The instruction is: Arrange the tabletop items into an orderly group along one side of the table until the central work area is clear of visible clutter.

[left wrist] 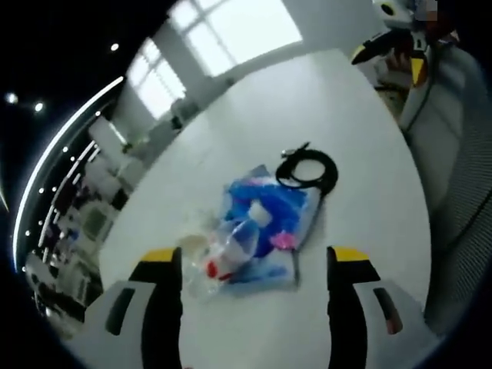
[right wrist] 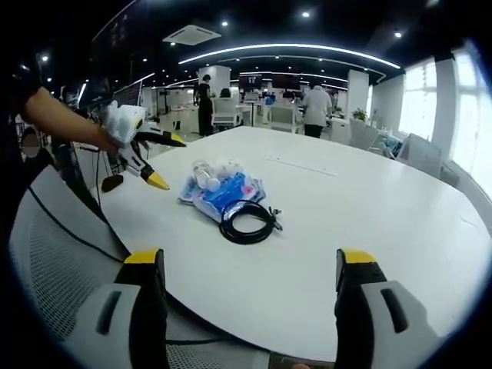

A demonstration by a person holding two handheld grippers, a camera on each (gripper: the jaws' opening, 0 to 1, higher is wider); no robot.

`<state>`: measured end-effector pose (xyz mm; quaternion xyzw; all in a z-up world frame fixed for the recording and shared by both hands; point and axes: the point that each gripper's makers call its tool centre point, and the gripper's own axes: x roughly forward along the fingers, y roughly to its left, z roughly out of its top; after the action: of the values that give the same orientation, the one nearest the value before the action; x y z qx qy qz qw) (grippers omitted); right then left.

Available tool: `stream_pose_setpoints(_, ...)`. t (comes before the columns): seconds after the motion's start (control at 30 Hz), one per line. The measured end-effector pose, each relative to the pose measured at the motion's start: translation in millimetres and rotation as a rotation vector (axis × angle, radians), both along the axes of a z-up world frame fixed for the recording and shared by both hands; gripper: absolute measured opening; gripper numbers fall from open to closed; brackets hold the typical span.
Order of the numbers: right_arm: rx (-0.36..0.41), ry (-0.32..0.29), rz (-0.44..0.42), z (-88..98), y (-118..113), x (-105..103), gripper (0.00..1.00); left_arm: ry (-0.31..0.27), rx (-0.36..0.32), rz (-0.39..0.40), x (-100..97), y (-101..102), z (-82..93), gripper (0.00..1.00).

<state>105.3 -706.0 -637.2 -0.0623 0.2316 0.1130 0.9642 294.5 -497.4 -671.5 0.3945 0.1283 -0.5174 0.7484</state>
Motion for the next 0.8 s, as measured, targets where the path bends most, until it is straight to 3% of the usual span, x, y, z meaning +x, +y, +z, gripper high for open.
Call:
stream_pose_setpoints(0.33, -0.002, 0.012, 0.001, -2.1, -0.1, -0.8, 0.90, -0.018, 0.075, -0.054, 13.3, -6.0, -15.0, 0.69)
stream_pose_setpoints(0.8, -0.005, 0.020, 0.002, -3.1, -0.2, -0.9, 0.89, -0.045, 0.147, -0.079, 33.4, -7.1, -18.4, 0.64)
